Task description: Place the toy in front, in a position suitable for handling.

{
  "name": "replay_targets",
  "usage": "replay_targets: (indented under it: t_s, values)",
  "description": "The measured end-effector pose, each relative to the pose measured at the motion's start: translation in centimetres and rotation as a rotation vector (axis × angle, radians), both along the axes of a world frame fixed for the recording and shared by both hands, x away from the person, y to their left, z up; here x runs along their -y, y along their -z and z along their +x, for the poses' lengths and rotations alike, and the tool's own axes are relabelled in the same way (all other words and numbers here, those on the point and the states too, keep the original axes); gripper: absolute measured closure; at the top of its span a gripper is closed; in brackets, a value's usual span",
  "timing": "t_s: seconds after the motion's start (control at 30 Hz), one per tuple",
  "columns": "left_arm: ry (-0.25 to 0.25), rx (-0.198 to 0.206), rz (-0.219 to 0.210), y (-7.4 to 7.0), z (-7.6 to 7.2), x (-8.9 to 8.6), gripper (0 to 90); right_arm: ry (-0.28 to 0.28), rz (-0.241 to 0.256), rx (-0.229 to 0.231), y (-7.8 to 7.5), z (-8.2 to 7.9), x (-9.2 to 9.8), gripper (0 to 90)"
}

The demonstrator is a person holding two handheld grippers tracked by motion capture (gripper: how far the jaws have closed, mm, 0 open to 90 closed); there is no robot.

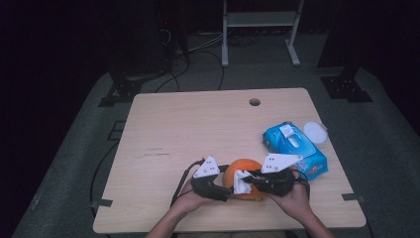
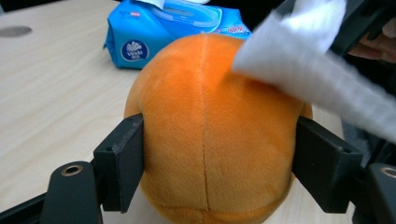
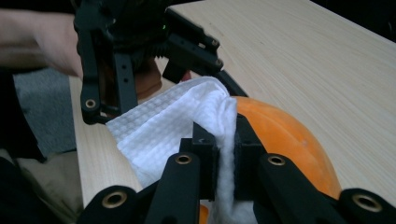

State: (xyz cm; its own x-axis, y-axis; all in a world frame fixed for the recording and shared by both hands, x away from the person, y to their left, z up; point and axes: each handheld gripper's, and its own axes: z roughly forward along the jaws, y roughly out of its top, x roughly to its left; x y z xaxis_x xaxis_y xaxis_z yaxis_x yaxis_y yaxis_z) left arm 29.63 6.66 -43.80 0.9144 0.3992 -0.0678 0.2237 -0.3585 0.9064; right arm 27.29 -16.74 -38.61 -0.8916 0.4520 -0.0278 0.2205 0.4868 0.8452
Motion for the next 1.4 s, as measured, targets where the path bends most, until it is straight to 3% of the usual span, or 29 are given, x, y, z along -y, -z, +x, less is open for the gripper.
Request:
replay_targets:
  t_s: [0.07,0.17,0.23,0.37,0.53,0.6,0.8,1.0,1.07,1.2,1.27,1.4]
  values:
    - [0.001,-0.004,-0.017,0.3,0.0,-0.2,24.4,0.001,0.0,-0.003,0.0,0.2,0.2,82.1]
    - [0.002,-0.026,-0.001,0.9,0.2,0.2,11.4,0.019,-0.012,-0.014,0.3,0.8,0.9,82.1]
    - [-0.004,-0.038,0.003,1.3,0.3,0.4,8.1,0.031,-0.004,-0.028,0.4,0.9,1.3,82.0]
    - [-0.006,0.009,0.018,0.8,-0.2,0.6,25.1,0.038,0.006,-0.036,0.5,0.9,1.1,82.0]
    - [0.015,0.077,0.058,-0.1,-0.8,1.4,27.5,-0.006,-0.016,0.013,0.2,-0.2,-0.6,82.0]
    - [0.015,0.071,0.043,-0.1,-0.7,1.1,28.4,-0.001,-0.038,0.035,0.1,-0.3,-0.6,82.1]
    - [0.02,0.082,0.024,-0.3,-0.9,1.4,29.9,0.045,0.003,0.012,-0.3,0.5,1.6,82.3]
    - [0.025,0.11,0.062,-0.3,-1.4,1.8,29.0,-0.003,-0.015,0.016,0.1,-0.3,-0.3,82.3]
    - [0.025,0.105,0.055,-0.2,-1.3,1.6,29.1,-0.002,-0.017,0.022,0.0,-0.2,-0.3,82.3]
    - [0.03,0.108,0.064,-0.1,-1.4,1.6,29.1,0.047,-0.006,0.033,-0.3,0.3,0.8,82.3]
    - [0.031,0.115,0.064,-0.2,-1.4,1.7,28.2,0.094,0.007,0.022,-0.3,1.0,2.5,82.3]
    - [0.034,0.132,0.069,-0.2,-1.6,2.1,27.9,0.09,0.008,0.0,-0.1,0.7,2.5,82.2]
